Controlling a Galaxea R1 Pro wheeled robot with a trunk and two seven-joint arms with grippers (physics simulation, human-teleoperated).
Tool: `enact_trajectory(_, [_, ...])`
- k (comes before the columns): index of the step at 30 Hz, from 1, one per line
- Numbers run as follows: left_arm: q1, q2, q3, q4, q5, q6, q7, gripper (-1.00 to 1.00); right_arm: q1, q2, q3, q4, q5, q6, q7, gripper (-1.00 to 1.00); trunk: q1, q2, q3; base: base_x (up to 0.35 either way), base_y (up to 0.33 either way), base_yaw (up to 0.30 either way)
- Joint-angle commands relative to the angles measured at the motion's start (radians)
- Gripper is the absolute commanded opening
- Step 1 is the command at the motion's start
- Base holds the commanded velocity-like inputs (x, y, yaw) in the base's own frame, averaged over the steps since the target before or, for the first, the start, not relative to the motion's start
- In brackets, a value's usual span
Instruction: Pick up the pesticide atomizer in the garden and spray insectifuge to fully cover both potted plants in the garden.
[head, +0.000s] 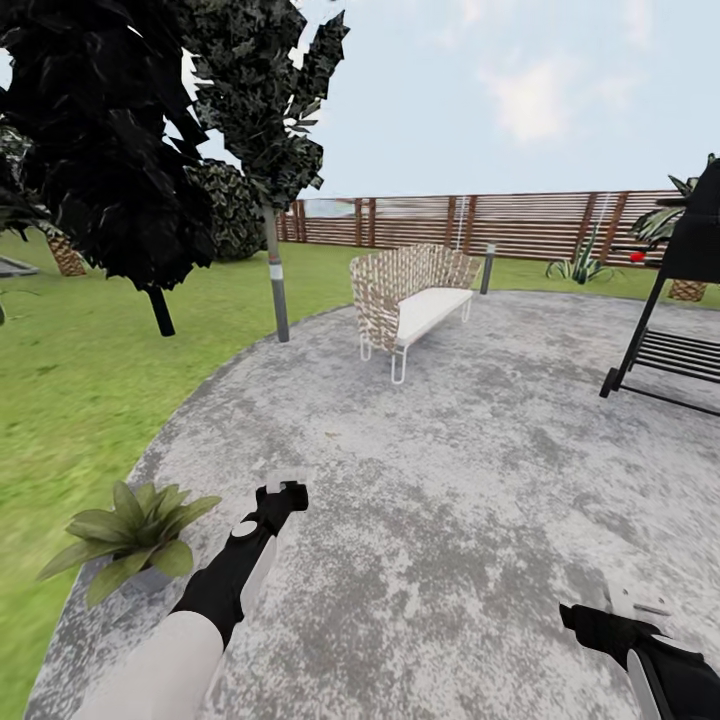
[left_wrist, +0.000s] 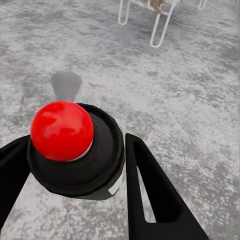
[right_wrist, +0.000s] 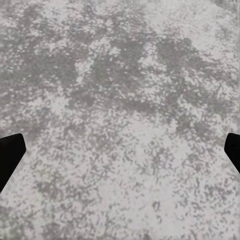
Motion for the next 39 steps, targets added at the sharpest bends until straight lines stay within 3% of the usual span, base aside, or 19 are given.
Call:
enact_trajectory(1, [0.000,0.000,-0.002,-0.001,0.007,0.001,0.000,-1.00,-0.001,0.000,0.000,-0.001,0.001,0.005,0.002,1.00,-0.001,0.000,0.003,0.000,0.000,0.006])
enact_trajectory(36, [0.000,0.000,-0.002,-0.001,0.007,0.001,0.000,-1.00,-0.001,0.000,0.001,-0.001,0.001,0.005,0.002,1.00,-0.016,0.008,0.138,0.000,0.000,0.000])
enact_trajectory(39, [0.000,0.000,-0.002,-0.001,0.007,0.001,0.000,-1.00,-0.001,0.000,0.001,-0.001,0.001,0.005,0.002,1.00,-0.016,0.008,0.138,0.000,0.000,0.000])
